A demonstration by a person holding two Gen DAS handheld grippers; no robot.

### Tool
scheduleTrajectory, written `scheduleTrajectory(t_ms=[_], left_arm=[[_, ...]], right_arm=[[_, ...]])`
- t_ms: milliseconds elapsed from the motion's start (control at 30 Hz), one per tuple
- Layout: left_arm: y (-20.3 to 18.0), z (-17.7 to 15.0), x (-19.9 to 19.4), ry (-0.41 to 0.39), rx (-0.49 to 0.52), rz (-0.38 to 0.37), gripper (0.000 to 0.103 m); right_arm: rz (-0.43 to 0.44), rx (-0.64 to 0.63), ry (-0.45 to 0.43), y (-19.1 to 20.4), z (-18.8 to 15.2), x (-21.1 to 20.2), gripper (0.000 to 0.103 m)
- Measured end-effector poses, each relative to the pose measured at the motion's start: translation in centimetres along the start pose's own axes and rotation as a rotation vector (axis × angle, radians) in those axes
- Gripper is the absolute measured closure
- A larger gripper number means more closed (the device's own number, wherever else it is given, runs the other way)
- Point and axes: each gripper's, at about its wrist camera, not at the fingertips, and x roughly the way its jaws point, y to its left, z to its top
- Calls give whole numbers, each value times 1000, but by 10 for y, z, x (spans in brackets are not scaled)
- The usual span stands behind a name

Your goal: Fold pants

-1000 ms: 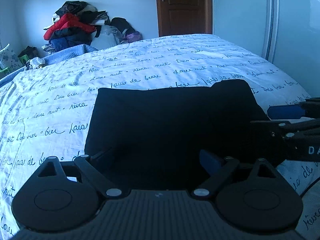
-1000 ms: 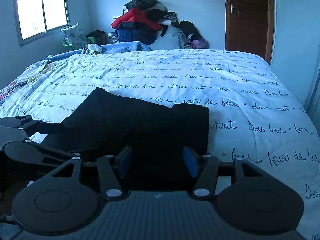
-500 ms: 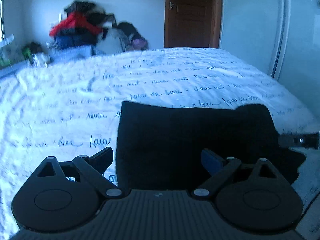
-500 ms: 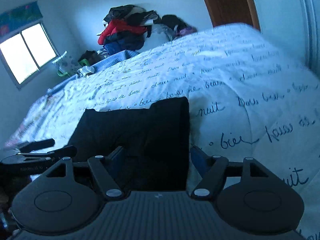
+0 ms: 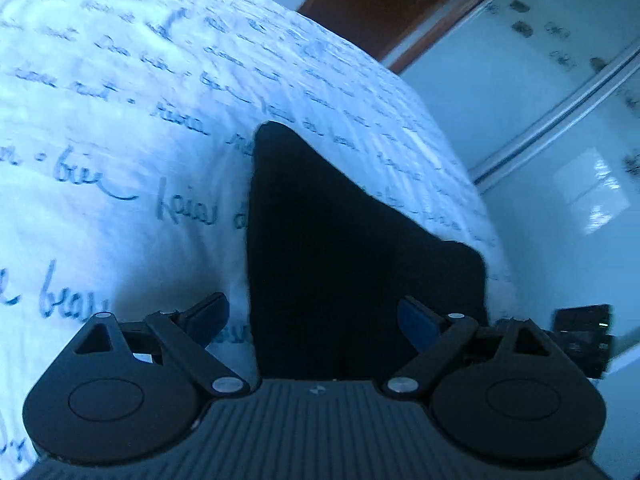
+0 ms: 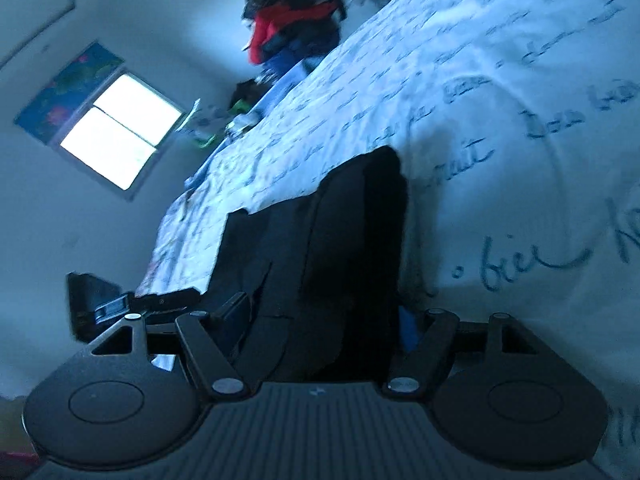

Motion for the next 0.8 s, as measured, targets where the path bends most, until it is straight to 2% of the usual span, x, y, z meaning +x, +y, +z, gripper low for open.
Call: scheduleTrajectory(t_ms=[133, 267, 300, 333, 367, 400, 433, 533, 633, 800], left_arm=[[4, 5, 10, 14, -49, -91, 12], [-4, 4, 19, 1, -60, -100, 14], [-7, 3, 20, -7, -50, -89, 19], [-10, 2, 21, -13, -40, -73, 30], [-13, 1, 22, -17, -27, -44, 36], [-14, 0, 21, -19, -15, -11, 51], [-14, 0, 21, -21, -6, 13, 60], [-8, -2, 16, -32, -10, 11, 73], [-10, -4, 11, -57, 8, 19, 80], [-38, -13, -7, -150, 161, 94, 82]], right_arm=[[86, 23, 30, -4, 10, 12, 29], [112, 22, 43, 0, 17, 30, 28], [104, 14, 41, 3, 18, 34, 29], [98, 9, 40, 5, 18, 36, 31], [87, 2, 38, 8, 18, 39, 40], [63, -7, 36, 10, 17, 41, 49], [28, -16, 34, 11, 17, 44, 64], [2, -15, 3, 12, 10, 42, 71], [-38, -55, -21, 21, 3, 39, 73], [-155, -218, -47, 65, -1, 40, 74]])
